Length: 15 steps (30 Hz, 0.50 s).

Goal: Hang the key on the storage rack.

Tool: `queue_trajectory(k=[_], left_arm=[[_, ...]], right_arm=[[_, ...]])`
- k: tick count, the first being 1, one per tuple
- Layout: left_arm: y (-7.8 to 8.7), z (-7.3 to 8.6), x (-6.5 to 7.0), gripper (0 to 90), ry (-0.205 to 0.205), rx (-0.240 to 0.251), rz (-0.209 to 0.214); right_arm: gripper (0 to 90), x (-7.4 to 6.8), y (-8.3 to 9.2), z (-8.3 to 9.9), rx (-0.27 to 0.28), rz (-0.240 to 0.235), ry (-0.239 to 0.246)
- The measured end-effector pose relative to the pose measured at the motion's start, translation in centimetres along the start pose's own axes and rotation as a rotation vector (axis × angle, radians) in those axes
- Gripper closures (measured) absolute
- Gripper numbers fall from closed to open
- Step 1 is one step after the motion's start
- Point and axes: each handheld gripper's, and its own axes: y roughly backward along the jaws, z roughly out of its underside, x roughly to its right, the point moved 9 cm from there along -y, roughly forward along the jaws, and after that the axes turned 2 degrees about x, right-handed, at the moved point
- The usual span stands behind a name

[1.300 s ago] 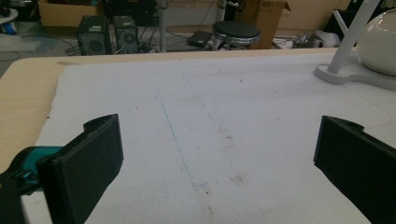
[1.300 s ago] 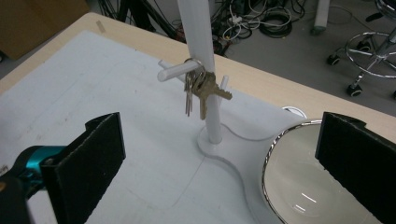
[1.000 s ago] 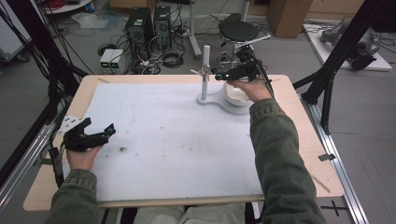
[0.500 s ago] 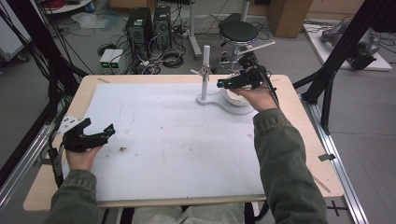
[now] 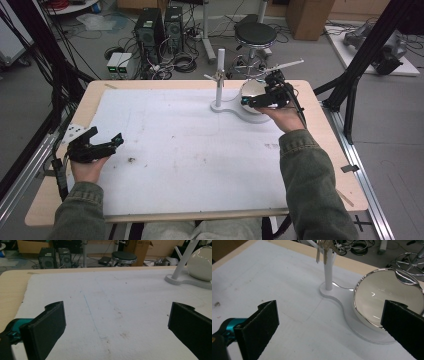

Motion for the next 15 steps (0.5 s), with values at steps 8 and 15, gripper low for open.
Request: queue_trajectory(k=[8, 15], left_arm=[[0.0, 0.0, 0.0, 1.9, 0.001, 0.0, -0.001], [0.1, 0.0, 0.0, 1.9, -0.002, -0.002, -0.002]], right_arm=[[0.7, 0.9, 0.3, 1.6, 0.024, 0.031, -0.008], [0.6, 1.5, 0.6, 3.2, 0.033, 0.043, -0.025]])
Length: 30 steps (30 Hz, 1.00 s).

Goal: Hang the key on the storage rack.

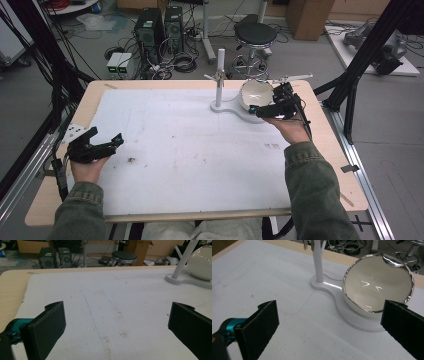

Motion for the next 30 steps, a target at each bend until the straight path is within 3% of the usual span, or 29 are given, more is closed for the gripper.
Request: queue_trajectory(k=[9, 30], left_arm=[[0.0, 0.0, 0.0, 1.9, -0.002, -0.002, 0.0], [0.0, 0.3, 0.2, 1.9, -0.01, -0.015, -0.002]], right_arm=[[0.6, 0.8, -0.2, 2.2, 0.002, 0.01, -0.02], [0.6, 1.6, -0.2, 5.2, 0.009, 0.01, -0.059]])
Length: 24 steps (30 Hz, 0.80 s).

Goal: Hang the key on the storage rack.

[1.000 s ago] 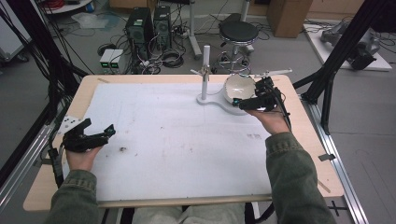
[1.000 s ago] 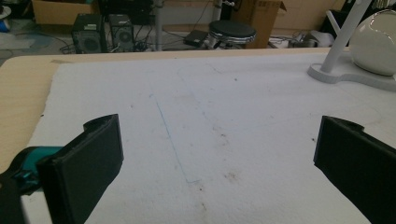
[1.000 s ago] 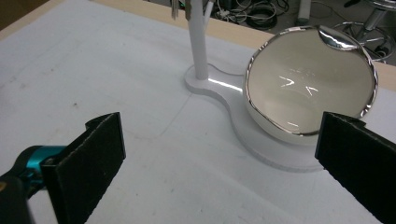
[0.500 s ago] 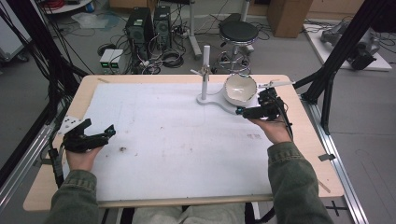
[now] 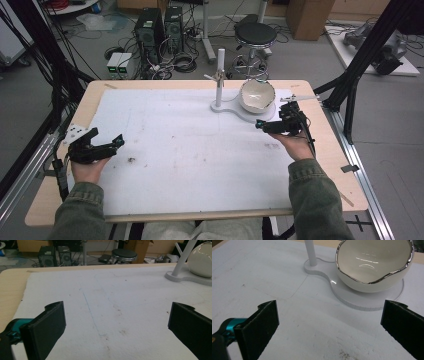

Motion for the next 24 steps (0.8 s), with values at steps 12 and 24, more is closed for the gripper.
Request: queue_trajectory(k=[12, 24], left_arm=[[0.0, 0.1, -0.1, 1.9, -0.003, -0.004, -0.003], [-0.1, 0.2, -0.1, 1.9, -0.003, -0.01, -0.002]], right_arm=[[0.6, 0.7, -0.4, 2.6, -0.008, 0.024, -0.018], [0.6, 1.5, -0.3, 5.0, 0.026, 0.033, -0.062]])
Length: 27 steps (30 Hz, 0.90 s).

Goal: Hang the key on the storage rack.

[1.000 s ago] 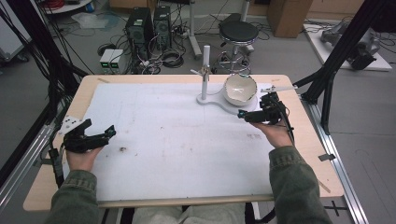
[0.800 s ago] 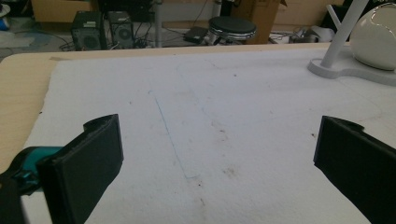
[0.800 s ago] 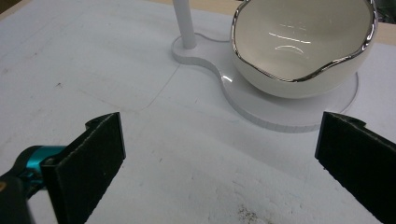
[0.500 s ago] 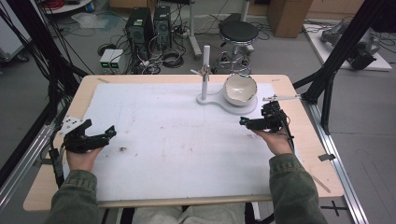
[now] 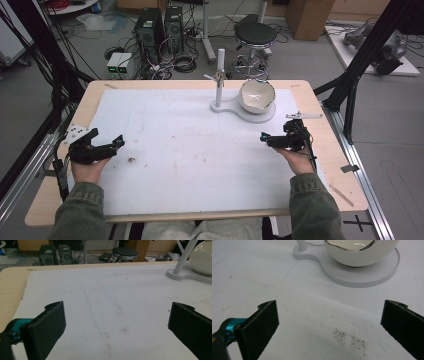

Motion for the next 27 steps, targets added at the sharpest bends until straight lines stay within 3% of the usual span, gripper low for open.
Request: queue_trajectory(k=[2, 7, 14, 19, 22, 27], left_arm=[[0.0, 0.0, 0.0, 1.9, 0.0, -0.003, 0.001], [-0.1, 0.2, 0.0, 1.9, 0.003, -0.013, 0.001], [-0.1, 0.2, 0.0, 1.9, 0.004, -0.015, 0.0], [-0.2, 0.3, 0.0, 1.9, 0.01, -0.022, 0.007], [-0.2, 0.3, 0.0, 1.9, 0.02, -0.017, 0.007], [-0.3, 0.3, -0.1, 1.9, 0.014, -0.021, 0.009]], right_arm=[[0.6, 0.0, 0.0, 0.2, 0.013, 0.0, -0.008], [0.6, 0.4, 0.1, 0.7, 0.047, 0.047, 0.021], [0.6, 1.1, 0.1, 1.5, 0.079, 0.104, 0.016], [0.6, 1.9, 0.5, 1.9, 0.122, 0.171, 0.002], [0.6, 2.1, 0.5, 2.2, 0.138, 0.171, -0.016], [0.6, 2.0, 0.5, 2.1, 0.146, 0.188, 0.007]])
